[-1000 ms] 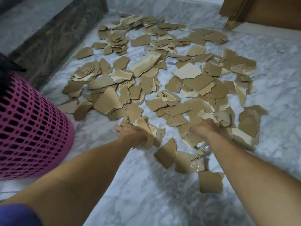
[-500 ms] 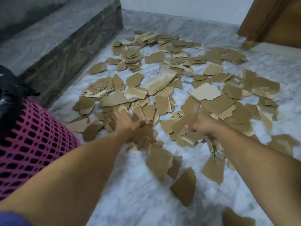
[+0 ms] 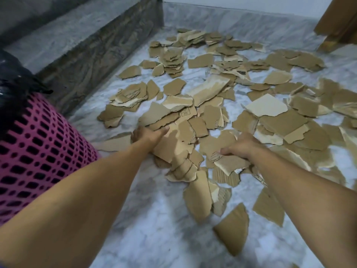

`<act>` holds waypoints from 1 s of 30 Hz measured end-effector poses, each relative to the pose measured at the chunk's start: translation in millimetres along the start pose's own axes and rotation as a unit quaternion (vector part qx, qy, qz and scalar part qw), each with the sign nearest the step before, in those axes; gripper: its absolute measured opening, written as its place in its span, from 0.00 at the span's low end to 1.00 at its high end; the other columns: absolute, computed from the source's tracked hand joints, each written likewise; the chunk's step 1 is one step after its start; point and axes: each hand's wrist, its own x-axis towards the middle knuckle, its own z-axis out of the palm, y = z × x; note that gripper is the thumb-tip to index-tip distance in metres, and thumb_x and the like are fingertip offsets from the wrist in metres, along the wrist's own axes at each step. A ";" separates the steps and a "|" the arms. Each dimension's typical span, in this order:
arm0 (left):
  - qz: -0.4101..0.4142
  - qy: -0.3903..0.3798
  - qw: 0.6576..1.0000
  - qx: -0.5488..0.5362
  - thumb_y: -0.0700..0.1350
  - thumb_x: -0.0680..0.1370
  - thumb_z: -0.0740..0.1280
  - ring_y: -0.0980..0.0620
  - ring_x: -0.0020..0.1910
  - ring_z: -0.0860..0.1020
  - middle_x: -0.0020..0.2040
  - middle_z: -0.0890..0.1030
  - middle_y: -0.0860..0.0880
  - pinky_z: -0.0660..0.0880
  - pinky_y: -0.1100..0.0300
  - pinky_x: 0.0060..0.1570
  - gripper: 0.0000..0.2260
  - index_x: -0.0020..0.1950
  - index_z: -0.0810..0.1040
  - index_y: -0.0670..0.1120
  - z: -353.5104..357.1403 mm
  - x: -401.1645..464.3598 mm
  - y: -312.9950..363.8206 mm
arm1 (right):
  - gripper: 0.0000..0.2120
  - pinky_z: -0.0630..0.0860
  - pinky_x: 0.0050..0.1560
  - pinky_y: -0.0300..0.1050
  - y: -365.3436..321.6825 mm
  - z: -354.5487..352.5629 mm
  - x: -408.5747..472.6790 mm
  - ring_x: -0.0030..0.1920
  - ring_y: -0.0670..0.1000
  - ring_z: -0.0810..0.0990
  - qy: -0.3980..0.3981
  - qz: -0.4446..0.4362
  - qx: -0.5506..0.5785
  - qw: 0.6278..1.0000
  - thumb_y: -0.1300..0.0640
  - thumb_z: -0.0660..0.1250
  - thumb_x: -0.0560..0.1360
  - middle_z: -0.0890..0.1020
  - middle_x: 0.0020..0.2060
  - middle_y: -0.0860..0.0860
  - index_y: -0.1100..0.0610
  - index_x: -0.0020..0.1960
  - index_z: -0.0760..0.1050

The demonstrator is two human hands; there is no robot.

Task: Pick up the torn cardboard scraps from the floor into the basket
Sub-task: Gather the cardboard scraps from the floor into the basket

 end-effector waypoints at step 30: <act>-0.026 -0.141 0.959 -0.246 0.37 0.59 0.82 0.43 0.49 0.80 0.51 0.81 0.43 0.81 0.51 0.43 0.27 0.55 0.77 0.40 19.9 -55.0 -1.9 | 0.32 0.77 0.59 0.51 12.8 28.5 -8.0 0.55 0.56 0.80 0.001 -0.062 0.210 0.976 0.52 0.82 0.63 0.81 0.55 0.54 0.59 0.62 0.72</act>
